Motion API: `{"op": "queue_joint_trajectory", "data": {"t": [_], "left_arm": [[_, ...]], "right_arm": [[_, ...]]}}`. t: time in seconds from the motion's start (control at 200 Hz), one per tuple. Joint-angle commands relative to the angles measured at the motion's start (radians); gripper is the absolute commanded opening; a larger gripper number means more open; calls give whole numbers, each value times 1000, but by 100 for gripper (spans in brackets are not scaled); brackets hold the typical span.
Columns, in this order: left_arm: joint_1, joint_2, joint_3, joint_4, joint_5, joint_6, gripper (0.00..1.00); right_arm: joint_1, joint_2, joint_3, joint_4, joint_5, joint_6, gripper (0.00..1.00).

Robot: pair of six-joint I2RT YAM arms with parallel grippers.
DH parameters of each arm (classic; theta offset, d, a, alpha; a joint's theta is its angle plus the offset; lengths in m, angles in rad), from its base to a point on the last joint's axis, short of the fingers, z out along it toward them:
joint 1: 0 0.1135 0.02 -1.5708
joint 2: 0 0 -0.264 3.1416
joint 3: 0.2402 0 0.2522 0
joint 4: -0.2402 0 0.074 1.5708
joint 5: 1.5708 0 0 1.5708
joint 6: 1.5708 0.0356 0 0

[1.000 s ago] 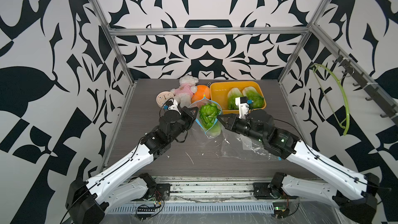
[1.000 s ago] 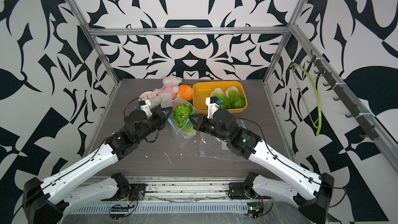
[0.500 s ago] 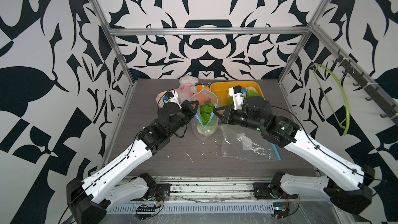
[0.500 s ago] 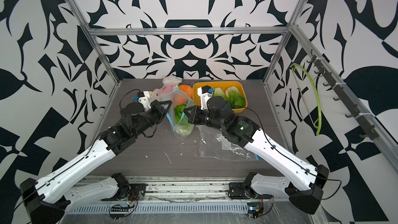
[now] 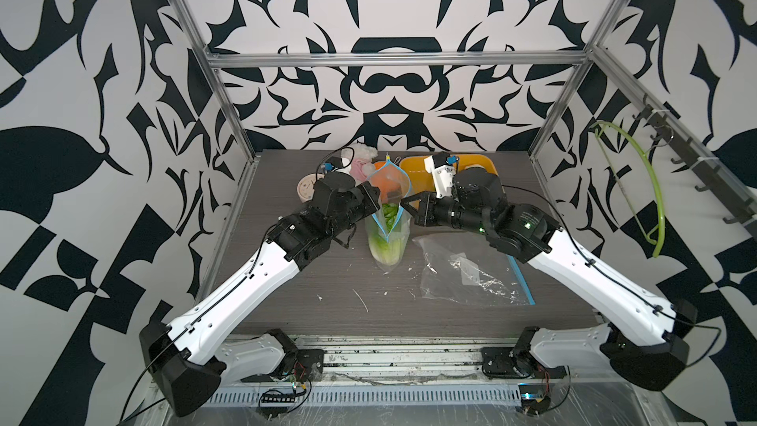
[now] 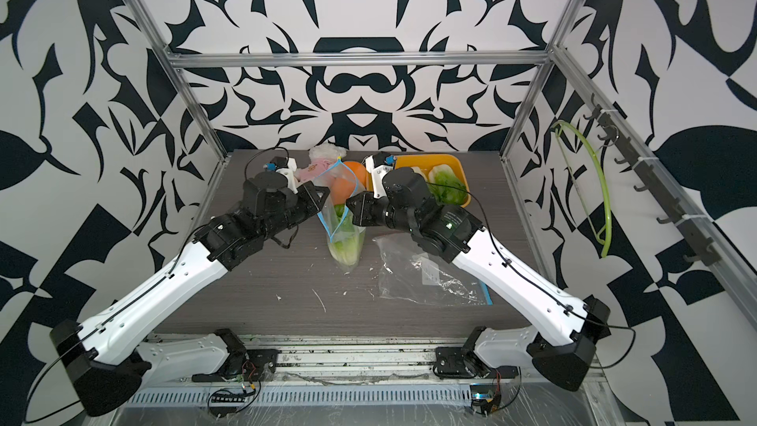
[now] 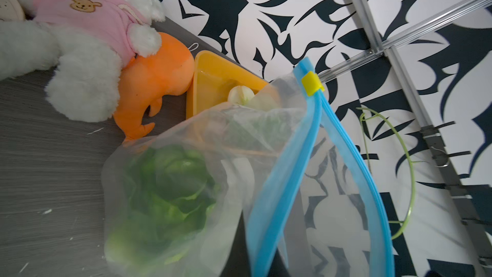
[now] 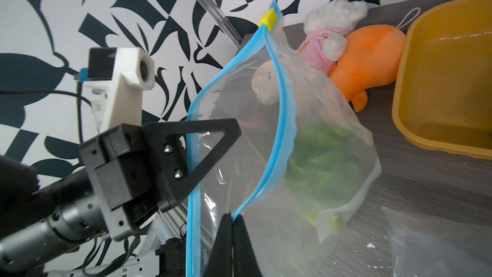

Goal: Put the chinese cabbages into a zipper bag and zip it
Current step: Adjust the zipper food storage bag at the center of the board.

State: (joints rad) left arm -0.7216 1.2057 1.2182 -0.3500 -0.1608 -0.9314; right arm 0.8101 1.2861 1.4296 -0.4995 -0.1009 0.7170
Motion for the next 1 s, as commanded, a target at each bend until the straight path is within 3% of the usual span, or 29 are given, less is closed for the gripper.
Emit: {"op": "queue_joint_trajectory", "data": {"t": [0.0, 0.115, 0.265, 0.42, 0.57, 0.68, 0.995], "left_arm": [[36, 43, 11, -42, 53, 53, 0], [61, 97, 12, -16, 68, 53, 0], [63, 105, 86, -114, 22, 125, 0], [63, 96, 84, -154, 13, 152, 0], [63, 97, 46, -111, 74, 139, 0], [63, 107, 93, -170, 44, 172, 0], [63, 20, 141, -280, -12, 276, 0]], "right_arm": [[-38, 4, -9, 24, -16, -22, 0], [-79, 26, -34, 49, -60, -7, 0], [-89, 31, -21, 29, -115, -48, 0], [-98, 25, -37, -14, -115, -74, 0], [-113, 44, -49, -45, -112, -96, 0], [-123, 56, -56, -37, -142, -91, 0], [-117, 36, -24, 33, -262, -50, 0]]}}
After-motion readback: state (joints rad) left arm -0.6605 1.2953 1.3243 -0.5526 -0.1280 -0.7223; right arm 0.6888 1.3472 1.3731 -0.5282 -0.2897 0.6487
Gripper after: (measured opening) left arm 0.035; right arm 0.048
